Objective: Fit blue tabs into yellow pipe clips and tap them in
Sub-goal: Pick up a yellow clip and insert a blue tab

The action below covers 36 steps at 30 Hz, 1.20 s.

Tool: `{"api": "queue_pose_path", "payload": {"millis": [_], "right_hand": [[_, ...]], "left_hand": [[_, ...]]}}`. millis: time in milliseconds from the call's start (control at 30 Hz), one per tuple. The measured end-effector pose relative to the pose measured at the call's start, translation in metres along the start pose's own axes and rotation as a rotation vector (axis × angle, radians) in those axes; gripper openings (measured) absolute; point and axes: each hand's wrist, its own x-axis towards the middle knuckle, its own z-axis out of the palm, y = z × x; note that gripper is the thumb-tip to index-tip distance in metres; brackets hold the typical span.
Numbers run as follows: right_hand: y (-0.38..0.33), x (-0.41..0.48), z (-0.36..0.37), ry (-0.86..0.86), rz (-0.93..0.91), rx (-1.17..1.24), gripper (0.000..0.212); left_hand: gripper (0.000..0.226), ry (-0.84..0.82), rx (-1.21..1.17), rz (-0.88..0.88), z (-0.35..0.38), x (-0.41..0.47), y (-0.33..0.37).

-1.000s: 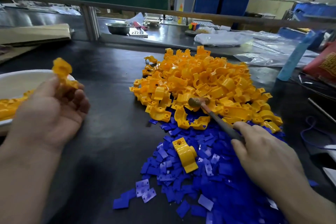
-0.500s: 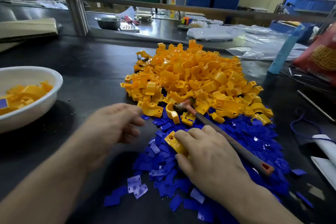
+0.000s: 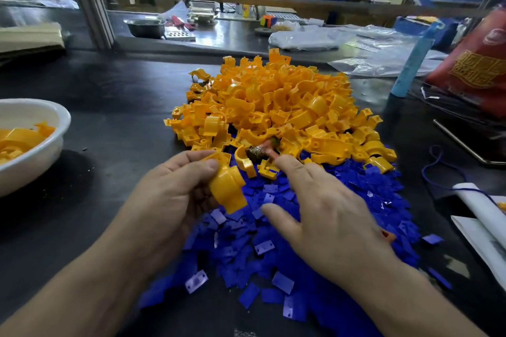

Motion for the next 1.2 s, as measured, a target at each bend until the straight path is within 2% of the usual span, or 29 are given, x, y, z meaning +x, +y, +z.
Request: {"api": "queue_pose_path", "payload": {"millis": [100, 200, 367, 500, 667, 933, 1067, 1200], "right_hand": [[0.009, -0.002, -0.003, -0.157, 0.088, -0.214, 0.061], [0.003, -0.001, 0.002, -0.289, 0.086, -0.243, 0.044], [0.001, 0.002, 0.008, -0.244, 0.041, -0.166, 0.028], [0.008, 0.002, 0.010, -0.183, 0.055, -0.087, 0.022], [0.011, 0.003, 0.006, -0.110, 0.150, 0.211, 0.014], [0.011, 0.002, 0.002, -0.028, 0.229, 0.405, 0.021], [0.009, 0.003, -0.001, -0.070, 0.330, 0.784, 0.012], [0.008, 0.002, -0.004, -0.215, 0.474, 1.166, 0.021]], "left_hand": [[0.047, 0.033, 0.019, -0.065, -0.006, 0.001, 0.003], [0.053, -0.044, 0.048, -0.106, -0.004, -0.003, 0.004], [0.069, -0.119, 0.134, -0.093, -0.002, -0.007, 0.002], [0.064, -0.130, 0.196, -0.128, 0.000, -0.008, 0.001], [0.063, -0.155, 0.269, -0.137, 0.000, -0.008, -0.001], [0.059, -0.184, 0.280, -0.132, 0.002, -0.009, -0.005], [0.057, -0.189, 0.279, -0.121, 0.004, -0.010, -0.006], [0.057, -0.187, 0.284, -0.119, 0.006, -0.011, -0.007]]}}
